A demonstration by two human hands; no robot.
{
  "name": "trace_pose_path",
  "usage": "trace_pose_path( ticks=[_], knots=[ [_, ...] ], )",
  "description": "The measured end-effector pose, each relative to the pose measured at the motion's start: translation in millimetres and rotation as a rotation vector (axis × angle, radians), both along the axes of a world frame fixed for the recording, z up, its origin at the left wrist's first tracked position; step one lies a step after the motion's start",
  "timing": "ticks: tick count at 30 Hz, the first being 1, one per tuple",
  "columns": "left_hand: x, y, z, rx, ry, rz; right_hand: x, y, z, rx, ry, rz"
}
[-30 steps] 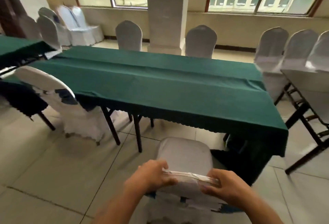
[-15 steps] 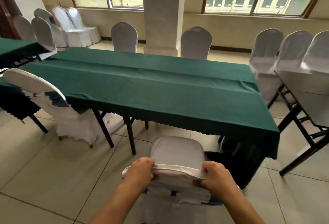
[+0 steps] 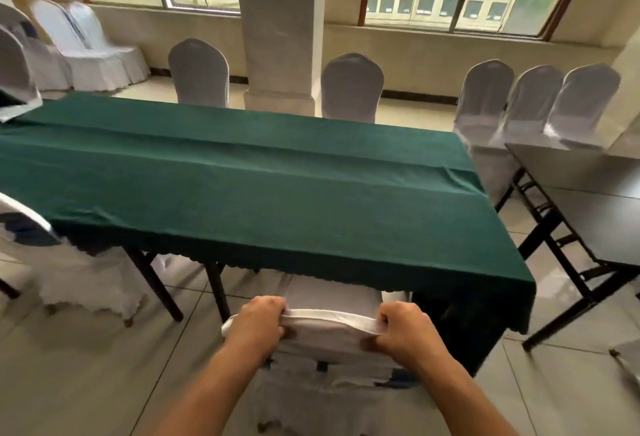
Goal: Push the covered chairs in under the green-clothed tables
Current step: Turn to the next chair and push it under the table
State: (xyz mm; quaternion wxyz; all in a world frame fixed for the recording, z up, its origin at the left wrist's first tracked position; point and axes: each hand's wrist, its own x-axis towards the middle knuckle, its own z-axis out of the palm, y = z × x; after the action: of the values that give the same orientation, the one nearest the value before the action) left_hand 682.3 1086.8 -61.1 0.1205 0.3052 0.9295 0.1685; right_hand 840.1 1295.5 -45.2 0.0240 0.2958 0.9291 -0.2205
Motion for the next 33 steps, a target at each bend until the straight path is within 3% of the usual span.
trace_pose_path(
  ticks=[18, 33],
  knots=[
    [-150.2, 116.4, -1.7, -0.007, -0.021, -0.053, -138.8, 105.5, 3.3, -0.031, 0.007, -0.067],
    [-187.9, 158.7, 1.2, 0.062, -0.009, -0.032, -183.8, 147.2, 8.9, -0.077, 0.01, -0.095]
  ],
)
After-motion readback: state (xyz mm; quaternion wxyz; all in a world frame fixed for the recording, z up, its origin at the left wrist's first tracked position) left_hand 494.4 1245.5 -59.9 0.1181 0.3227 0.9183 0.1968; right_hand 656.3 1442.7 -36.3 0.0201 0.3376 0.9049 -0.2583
